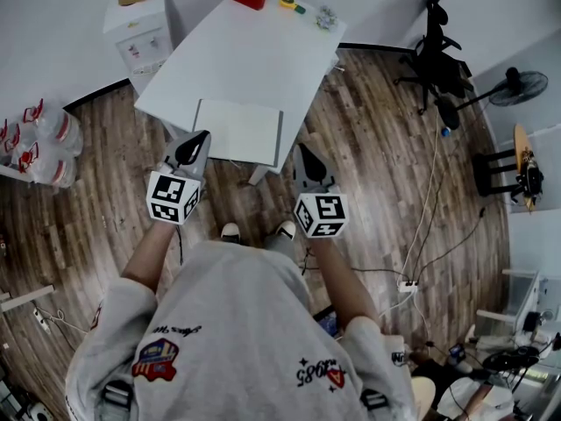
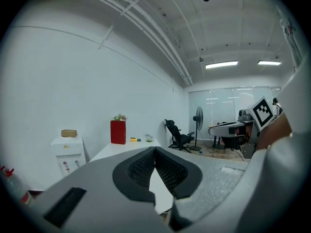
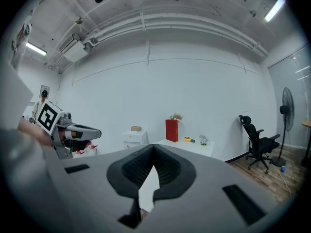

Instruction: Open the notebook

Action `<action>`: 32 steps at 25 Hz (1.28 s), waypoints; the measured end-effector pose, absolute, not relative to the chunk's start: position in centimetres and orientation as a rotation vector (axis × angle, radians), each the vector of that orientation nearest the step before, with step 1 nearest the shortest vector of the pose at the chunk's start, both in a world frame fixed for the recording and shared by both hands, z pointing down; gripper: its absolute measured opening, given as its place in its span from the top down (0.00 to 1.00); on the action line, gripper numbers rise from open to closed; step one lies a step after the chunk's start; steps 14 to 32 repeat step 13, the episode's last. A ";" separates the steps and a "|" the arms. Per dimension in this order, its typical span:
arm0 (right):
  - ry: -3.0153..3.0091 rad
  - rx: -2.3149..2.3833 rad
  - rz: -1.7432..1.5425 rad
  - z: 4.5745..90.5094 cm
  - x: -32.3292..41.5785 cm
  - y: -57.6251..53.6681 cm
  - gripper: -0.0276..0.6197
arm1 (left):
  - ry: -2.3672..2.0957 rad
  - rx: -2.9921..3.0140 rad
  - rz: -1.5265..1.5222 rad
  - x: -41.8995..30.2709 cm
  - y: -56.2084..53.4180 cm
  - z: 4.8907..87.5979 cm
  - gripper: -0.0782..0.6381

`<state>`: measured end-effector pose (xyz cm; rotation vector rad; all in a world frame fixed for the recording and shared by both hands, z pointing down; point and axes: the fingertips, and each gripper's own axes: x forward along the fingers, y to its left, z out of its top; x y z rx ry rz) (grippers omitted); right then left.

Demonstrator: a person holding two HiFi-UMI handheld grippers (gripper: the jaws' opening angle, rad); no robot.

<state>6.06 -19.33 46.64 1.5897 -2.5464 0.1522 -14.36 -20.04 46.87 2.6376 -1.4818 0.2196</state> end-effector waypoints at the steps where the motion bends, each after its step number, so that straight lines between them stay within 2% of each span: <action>1: -2.544 1.590 0.151 46.6 6.1 -19.3 0.95 | -1.480 2.636 0.224 -14.4 -20.0 47.1 0.88; 32: -2.535 1.600 0.154 47.0 7.2 -19.0 0.95 | -1.470 2.609 0.254 -14.2 -19.2 48.6 0.88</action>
